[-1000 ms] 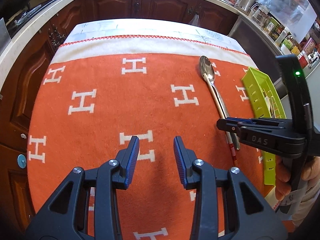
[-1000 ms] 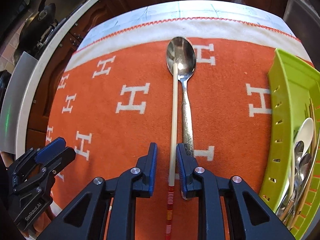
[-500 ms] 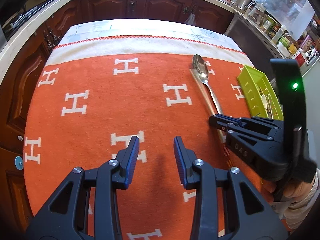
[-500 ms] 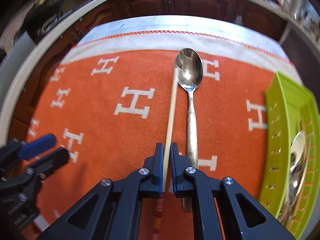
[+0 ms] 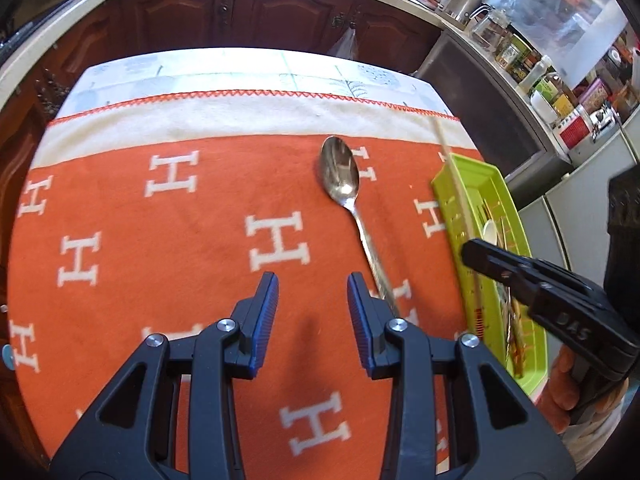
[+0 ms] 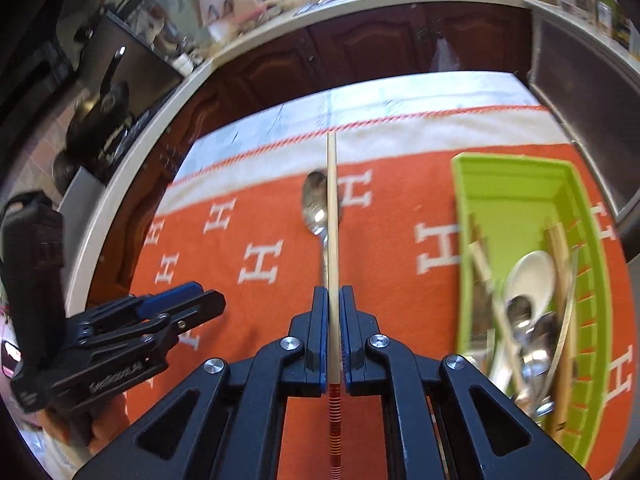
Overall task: Organize utensils
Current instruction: 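Grasp the red-banded chopstick with the right tool while the left tool grasps the large metal spoon, then carry the chopstick and spoon over the green tray, lower them in and open both tools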
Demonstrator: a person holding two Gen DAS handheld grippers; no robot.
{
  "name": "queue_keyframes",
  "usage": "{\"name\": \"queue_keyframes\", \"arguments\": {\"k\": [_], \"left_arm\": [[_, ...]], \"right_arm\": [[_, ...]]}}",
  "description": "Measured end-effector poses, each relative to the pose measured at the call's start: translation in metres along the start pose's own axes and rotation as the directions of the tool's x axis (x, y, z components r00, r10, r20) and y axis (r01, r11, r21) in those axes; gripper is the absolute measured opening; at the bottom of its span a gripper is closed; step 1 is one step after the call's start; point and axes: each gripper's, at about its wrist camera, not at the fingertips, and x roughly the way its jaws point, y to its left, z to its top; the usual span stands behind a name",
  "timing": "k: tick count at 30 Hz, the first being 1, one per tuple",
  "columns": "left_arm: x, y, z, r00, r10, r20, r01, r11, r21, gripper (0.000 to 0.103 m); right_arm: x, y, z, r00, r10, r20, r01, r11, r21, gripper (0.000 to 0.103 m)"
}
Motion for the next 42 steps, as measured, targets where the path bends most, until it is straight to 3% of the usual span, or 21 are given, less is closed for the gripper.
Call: {"name": "queue_keyframes", "arguments": {"k": [15, 27, 29, 30, 31, 33, 36, 42], "left_arm": [[0.061, -0.018, 0.067, 1.0, 0.005, 0.001, -0.005, 1.0, -0.015, 0.032], [0.118, -0.024, 0.085, 0.999, -0.023, 0.046, 0.022, 0.999, 0.027, 0.031], [0.121, -0.028, 0.081, 0.995, -0.018, 0.094, 0.014, 0.999, 0.049, 0.029], [0.122, -0.03, 0.079, 0.994, -0.016, 0.11, 0.01, 0.998, 0.055, 0.024], [0.125, -0.031, 0.077, 0.992, -0.028, 0.122, 0.021, 0.998, 0.059, 0.009], [0.128, -0.032, 0.075, 0.989, -0.083, 0.122, 0.078, 0.996, 0.045, 0.003], [0.129, -0.034, 0.071, 0.984, -0.085, 0.154, 0.082, 0.996, 0.029, 0.002], [0.107, -0.035, 0.06, 0.972, -0.172, 0.158, 0.175, 0.984, -0.007, 0.002]], "right_arm": [[-0.014, -0.085, 0.071, 0.998, 0.018, 0.066, -0.027, 0.989, 0.143, 0.005], [0.003, -0.096, 0.062, 0.998, 0.039, 0.05, -0.046, 0.987, 0.155, 0.005], [0.004, -0.1, 0.058, 0.998, 0.04, 0.044, -0.046, 0.986, 0.16, 0.005], [0.005, -0.102, 0.056, 0.998, 0.042, 0.04, -0.048, 0.986, 0.161, 0.005], [0.006, -0.104, 0.053, 0.998, 0.043, 0.036, -0.048, 0.985, 0.165, 0.005], [0.007, -0.106, 0.048, 0.998, 0.044, 0.033, -0.049, 0.984, 0.173, 0.005], [0.008, -0.111, 0.043, 0.998, 0.052, 0.035, -0.058, 0.98, 0.193, 0.005], [-0.002, -0.117, 0.034, 0.994, 0.088, 0.068, -0.101, 0.97, 0.221, 0.005]]}}
